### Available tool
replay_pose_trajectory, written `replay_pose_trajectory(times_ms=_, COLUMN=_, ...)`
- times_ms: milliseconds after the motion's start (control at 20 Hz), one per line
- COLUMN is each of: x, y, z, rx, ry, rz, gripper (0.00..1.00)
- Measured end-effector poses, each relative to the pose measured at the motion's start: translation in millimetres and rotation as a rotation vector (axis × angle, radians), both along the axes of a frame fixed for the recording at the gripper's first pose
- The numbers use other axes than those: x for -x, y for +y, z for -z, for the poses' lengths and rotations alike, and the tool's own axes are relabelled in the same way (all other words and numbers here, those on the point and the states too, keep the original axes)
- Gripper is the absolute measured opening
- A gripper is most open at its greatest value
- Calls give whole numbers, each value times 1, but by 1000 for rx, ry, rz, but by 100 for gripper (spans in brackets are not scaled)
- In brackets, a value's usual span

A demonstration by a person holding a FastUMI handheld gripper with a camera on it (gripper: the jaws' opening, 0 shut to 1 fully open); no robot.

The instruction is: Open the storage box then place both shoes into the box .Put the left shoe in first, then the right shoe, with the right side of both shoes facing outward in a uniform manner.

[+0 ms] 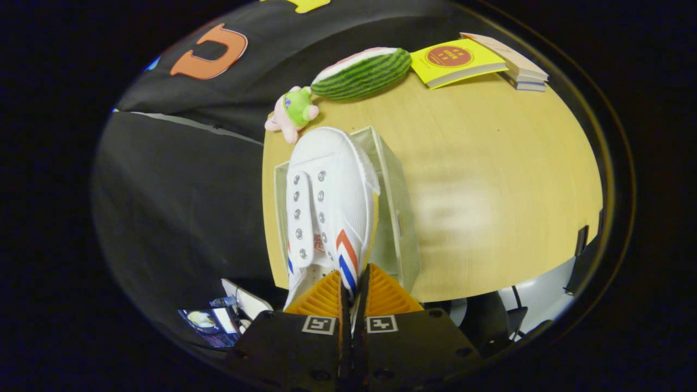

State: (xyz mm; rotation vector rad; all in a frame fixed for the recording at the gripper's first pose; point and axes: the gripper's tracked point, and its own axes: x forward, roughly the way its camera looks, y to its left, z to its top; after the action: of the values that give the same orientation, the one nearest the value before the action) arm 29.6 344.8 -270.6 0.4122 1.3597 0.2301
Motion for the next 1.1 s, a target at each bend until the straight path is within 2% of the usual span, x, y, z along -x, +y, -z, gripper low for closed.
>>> replay_pose_trajectory(times_ms=150, x=-1, y=1, z=20, rx=60, ry=-23, rz=-19, gripper=7)
replay_pose_trajectory(times_ms=450, x=12, y=4, z=57, rx=74, ry=-40, rz=-9, gripper=9)
replay_pose_trajectory(times_ms=550, x=16, y=6, z=58, rx=62, ry=-50, rz=-11, gripper=16)
replay_pose_trajectory(times_ms=750, x=13, y=13, z=43, rx=42, ry=-130, rz=-21, gripper=75)
replay_pose_trajectory(times_ms=850, x=5, y=8, z=29, rx=71, ry=-204, rz=-34, gripper=83)
replay_pose_trajectory(times_ms=1100, x=-8, y=-18, z=-16, rx=121, ry=-382, rz=-6, gripper=83)
